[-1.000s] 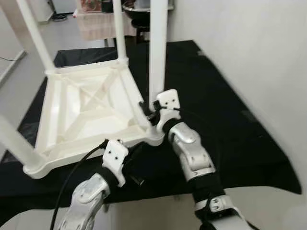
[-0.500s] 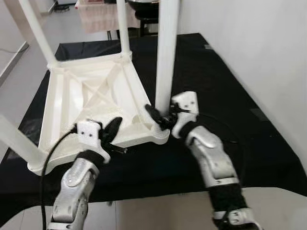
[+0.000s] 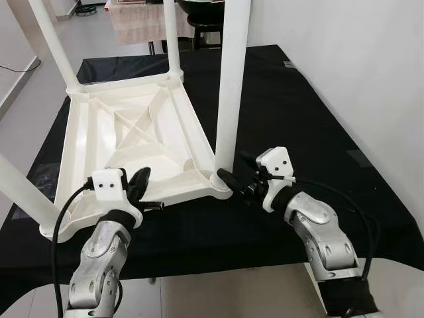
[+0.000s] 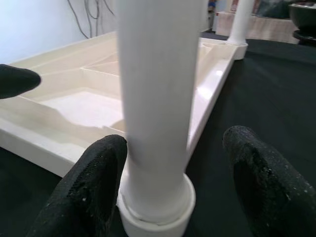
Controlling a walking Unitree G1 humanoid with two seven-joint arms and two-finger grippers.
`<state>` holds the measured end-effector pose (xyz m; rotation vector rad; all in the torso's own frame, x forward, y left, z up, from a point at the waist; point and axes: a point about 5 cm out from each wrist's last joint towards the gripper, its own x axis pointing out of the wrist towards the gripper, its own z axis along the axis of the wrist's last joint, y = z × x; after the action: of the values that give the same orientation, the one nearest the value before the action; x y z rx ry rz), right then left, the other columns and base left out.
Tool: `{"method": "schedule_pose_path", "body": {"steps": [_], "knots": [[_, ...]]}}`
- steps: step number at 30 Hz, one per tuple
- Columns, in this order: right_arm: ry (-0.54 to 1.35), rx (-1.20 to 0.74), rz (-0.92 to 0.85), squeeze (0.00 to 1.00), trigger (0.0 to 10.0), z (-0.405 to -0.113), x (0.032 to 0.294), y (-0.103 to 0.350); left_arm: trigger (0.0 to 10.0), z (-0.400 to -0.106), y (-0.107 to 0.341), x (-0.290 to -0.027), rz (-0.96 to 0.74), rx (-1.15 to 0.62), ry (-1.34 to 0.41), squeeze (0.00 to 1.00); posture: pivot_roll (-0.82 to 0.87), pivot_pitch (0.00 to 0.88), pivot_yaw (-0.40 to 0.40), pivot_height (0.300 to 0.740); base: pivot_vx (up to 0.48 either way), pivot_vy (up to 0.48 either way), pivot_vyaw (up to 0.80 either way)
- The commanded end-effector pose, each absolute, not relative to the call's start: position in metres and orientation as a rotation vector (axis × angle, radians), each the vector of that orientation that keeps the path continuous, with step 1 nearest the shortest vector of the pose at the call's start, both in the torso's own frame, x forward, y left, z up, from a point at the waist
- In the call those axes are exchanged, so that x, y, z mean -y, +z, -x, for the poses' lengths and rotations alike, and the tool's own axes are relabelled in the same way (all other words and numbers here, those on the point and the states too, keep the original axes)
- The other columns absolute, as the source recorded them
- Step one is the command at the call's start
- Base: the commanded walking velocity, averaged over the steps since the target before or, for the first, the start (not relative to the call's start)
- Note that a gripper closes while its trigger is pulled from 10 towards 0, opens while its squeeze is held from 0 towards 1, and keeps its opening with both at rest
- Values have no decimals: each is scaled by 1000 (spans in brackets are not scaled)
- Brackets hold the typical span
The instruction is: Building children table
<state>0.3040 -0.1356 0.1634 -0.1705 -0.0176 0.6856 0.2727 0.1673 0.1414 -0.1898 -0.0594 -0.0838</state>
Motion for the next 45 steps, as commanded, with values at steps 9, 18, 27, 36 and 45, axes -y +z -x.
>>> {"method": "schedule_pose_path", "body": {"steps": [9,18,27,36,45], "knots": [[634,-62,195,0,10000,-295,167,150,10000,-265,130,-168,123,-16,-63,0,-11,106,3,740,0,0,0],[582,-92,181,0,10000,-288,179,143,10000,-265,131,-168,76,-15,-47,0,-10,108,6,740,0,0,0],[566,-136,161,0,10000,-266,189,133,10000,-262,130,-169,53,-14,-23,0,-11,110,5,740,0,0,0],[349,-105,105,0,10000,-265,193,130,10000,-255,131,-172,-15,19,14,0,-16,110,5,740,0,0,0],[364,-121,85,0,10000,-254,183,124,10000,-248,125,-169,-26,-14,-10,0,-12,107,5,740,0,0,0]]}}
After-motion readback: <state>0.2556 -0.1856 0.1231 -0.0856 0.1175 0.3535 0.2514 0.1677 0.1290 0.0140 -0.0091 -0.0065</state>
